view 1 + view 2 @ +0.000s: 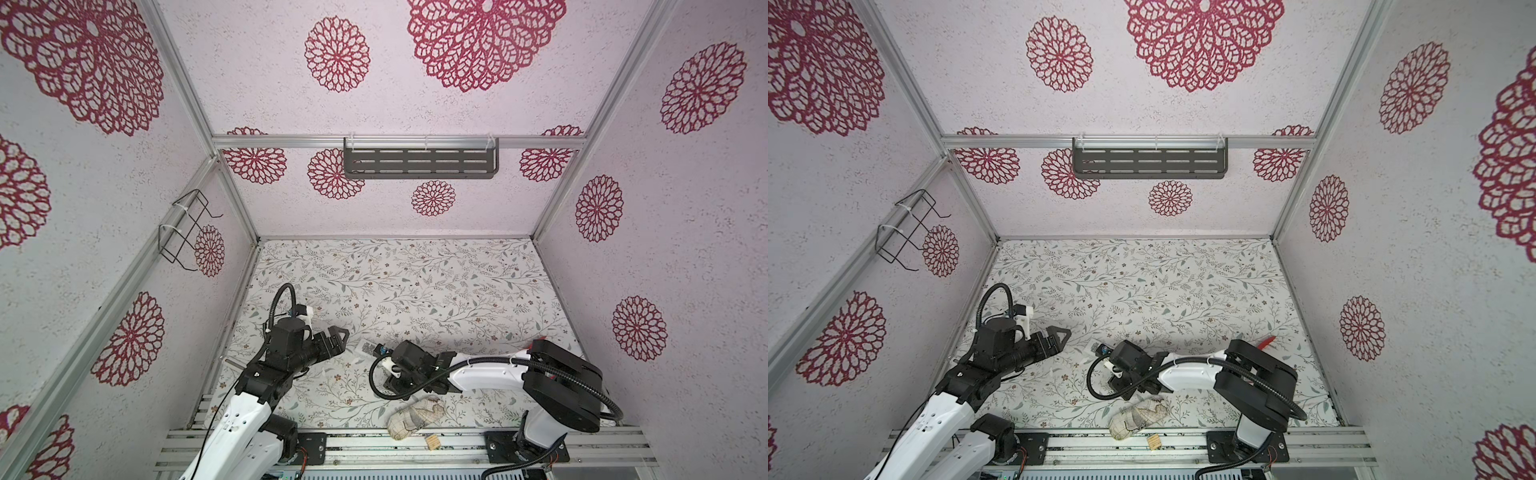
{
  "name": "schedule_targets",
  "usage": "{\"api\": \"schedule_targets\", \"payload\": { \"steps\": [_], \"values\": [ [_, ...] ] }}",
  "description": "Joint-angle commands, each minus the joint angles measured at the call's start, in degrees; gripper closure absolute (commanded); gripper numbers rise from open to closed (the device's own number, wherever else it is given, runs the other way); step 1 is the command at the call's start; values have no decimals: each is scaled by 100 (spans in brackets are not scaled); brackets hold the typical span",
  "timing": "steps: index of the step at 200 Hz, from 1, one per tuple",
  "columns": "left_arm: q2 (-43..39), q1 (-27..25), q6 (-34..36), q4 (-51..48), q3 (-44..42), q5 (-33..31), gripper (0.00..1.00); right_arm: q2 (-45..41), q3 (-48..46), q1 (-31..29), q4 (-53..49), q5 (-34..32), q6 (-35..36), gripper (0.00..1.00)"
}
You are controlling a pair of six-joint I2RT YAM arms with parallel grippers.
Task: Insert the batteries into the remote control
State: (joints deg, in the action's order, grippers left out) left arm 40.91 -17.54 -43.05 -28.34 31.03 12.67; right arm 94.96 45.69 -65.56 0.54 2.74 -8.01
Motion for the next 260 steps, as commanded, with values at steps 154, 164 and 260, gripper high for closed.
{"api": "schedule_targets", "payload": {
  "steps": [154,164,260],
  "values": [
    [15,123,68,122,62,6,2,-561,29,-308,110,-729,288,79],
    [23,122,68,135,61,23,3,-791,-93,-304,315,-703,367,79],
    [337,-10,-38,485,43,908,2,-1664,-799,817,916,467,1135,79]
  ]
}}
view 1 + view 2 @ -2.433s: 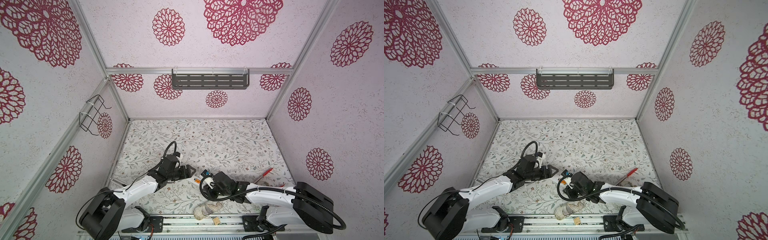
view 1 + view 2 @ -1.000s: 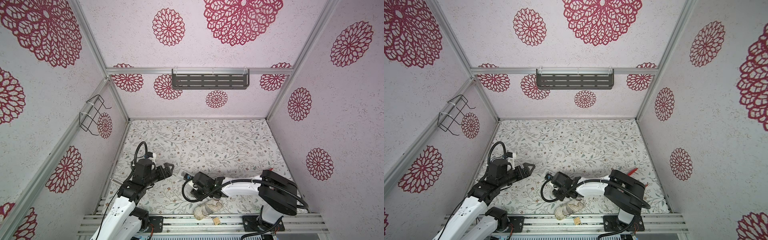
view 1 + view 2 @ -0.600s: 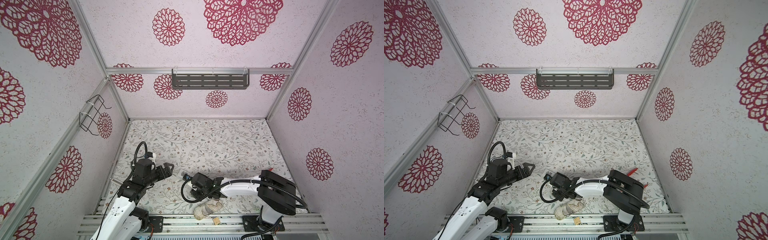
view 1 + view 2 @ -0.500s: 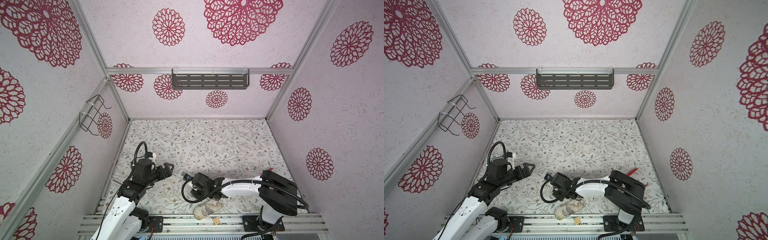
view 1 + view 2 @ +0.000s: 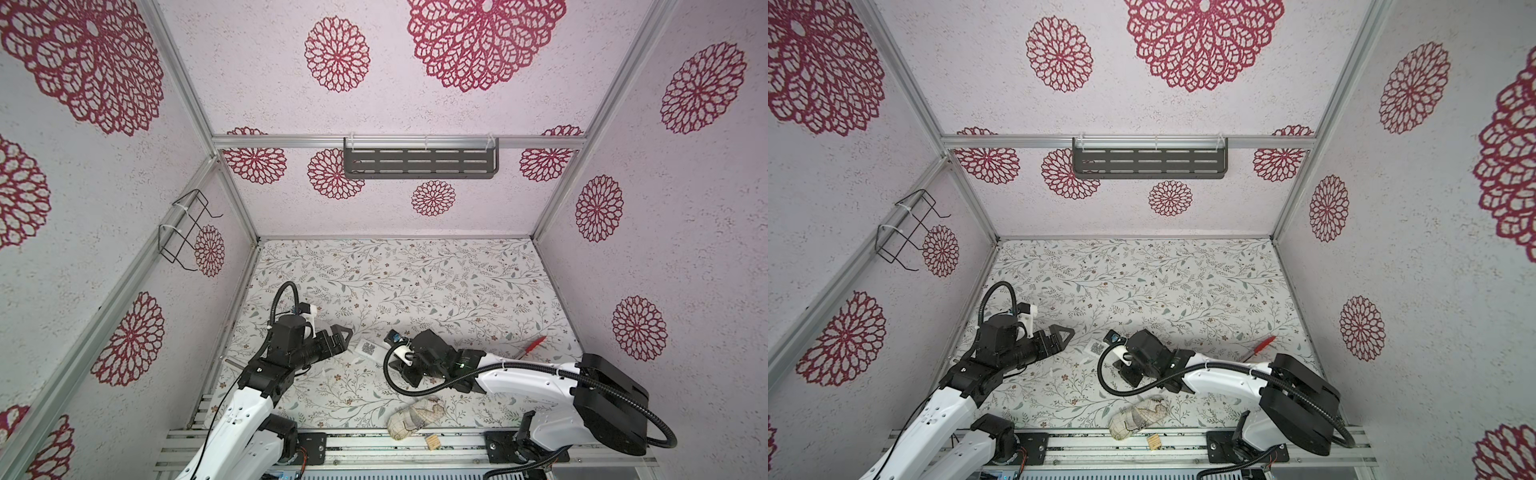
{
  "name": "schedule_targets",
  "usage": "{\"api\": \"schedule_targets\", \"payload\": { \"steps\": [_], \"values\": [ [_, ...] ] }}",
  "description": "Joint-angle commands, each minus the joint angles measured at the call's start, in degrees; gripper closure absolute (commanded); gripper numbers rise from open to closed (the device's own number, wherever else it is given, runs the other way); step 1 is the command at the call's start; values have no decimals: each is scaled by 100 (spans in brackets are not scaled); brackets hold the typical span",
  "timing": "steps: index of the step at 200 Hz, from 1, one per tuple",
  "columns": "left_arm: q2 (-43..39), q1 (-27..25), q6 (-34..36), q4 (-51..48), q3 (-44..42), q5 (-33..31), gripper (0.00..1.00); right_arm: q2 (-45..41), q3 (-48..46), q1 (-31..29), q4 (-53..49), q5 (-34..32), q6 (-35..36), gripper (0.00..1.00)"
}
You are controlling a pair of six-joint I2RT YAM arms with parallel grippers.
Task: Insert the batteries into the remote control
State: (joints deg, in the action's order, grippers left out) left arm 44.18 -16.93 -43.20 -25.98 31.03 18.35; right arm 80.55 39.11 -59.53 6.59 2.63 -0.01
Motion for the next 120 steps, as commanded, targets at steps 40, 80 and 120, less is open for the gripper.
{"api": "schedule_targets", "payload": {
  "steps": [40,80,120],
  "values": [
    [-51,-300,57,-188,268,94,2,-89,-324,485,694,859,668,79],
    [-132,-382,12,-257,246,-86,3,203,-389,580,1189,1040,786,79],
    [-33,-391,22,-294,268,-122,2,524,-413,608,1618,1171,853,79]
  ]
}}
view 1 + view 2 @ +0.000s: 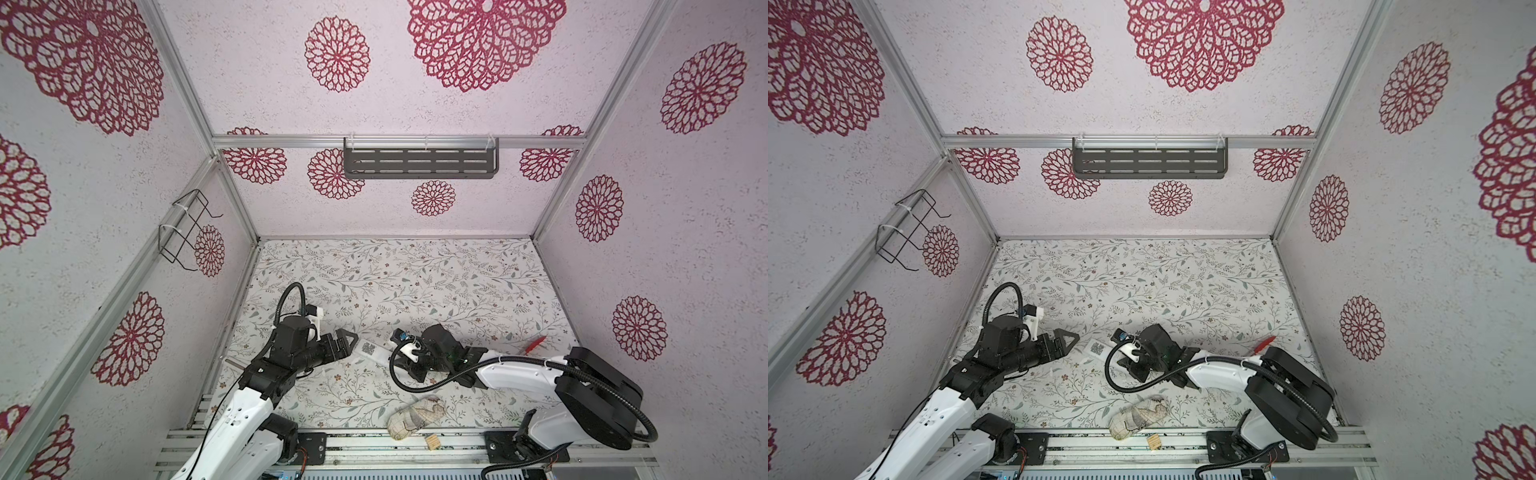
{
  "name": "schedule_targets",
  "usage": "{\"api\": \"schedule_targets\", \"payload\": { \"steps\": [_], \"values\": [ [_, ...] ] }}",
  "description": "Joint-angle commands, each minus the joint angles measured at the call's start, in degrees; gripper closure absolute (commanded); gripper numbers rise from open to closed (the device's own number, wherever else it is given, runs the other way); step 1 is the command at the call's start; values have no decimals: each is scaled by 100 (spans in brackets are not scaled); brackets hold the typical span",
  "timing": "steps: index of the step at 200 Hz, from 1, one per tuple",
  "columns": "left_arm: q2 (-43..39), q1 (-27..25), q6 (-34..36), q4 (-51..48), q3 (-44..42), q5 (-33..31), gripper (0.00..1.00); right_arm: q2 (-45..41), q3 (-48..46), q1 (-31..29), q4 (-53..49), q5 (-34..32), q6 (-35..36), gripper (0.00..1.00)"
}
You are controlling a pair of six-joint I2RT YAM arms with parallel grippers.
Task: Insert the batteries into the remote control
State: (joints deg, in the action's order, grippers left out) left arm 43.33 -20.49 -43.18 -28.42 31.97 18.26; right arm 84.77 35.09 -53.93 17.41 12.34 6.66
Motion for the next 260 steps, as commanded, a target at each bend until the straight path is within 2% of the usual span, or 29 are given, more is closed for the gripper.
{"api": "schedule_targets", "payload": {
  "steps": [1,70,116,174,218,260],
  "values": [
    [52,-35,20,-49,176,-109,2,106,-11,54,545,200,191,79],
    [113,-51,37,-49,179,-145,2,370,-24,246,790,286,324,79],
    [195,-72,55,62,187,178,2,538,-90,261,947,399,278,79],
    [224,-114,64,126,165,216,2,640,-230,260,1102,322,289,79],
    [229,-127,72,162,152,216,2,646,-266,261,1026,339,389,79],
    [215,-128,63,178,134,209,2,584,-148,260,542,311,554,78]
  ]
}}
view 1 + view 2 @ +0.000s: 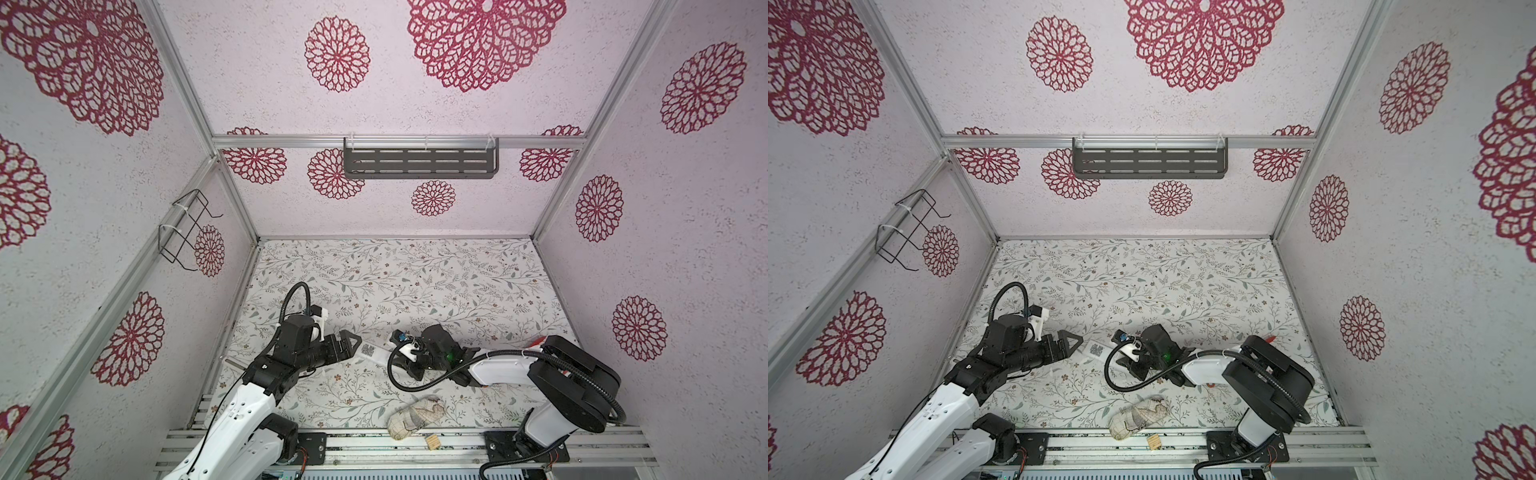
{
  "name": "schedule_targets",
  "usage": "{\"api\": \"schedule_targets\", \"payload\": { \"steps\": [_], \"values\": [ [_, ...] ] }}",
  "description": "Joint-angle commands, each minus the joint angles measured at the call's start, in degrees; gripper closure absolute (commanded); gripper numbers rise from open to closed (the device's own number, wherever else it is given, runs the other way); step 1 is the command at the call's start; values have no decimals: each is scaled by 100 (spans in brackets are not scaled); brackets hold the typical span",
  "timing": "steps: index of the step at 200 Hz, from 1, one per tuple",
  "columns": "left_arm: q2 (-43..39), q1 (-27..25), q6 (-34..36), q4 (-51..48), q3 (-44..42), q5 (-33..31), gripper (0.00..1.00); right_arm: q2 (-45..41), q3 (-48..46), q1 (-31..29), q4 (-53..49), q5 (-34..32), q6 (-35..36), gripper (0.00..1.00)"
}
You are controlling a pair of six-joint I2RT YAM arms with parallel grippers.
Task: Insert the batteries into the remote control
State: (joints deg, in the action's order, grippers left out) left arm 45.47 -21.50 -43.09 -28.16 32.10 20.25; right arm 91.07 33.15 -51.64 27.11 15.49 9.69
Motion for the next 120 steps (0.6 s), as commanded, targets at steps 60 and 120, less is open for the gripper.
{"api": "schedule_targets", "payload": {
  "steps": [60,120],
  "values": [
    [-8,-32,64,180,107,6,2,-79,175,24,-888,6,419,77],
    [-20,-36,64,197,103,-7,2,-97,245,23,-912,-26,353,70]
  ]
}}
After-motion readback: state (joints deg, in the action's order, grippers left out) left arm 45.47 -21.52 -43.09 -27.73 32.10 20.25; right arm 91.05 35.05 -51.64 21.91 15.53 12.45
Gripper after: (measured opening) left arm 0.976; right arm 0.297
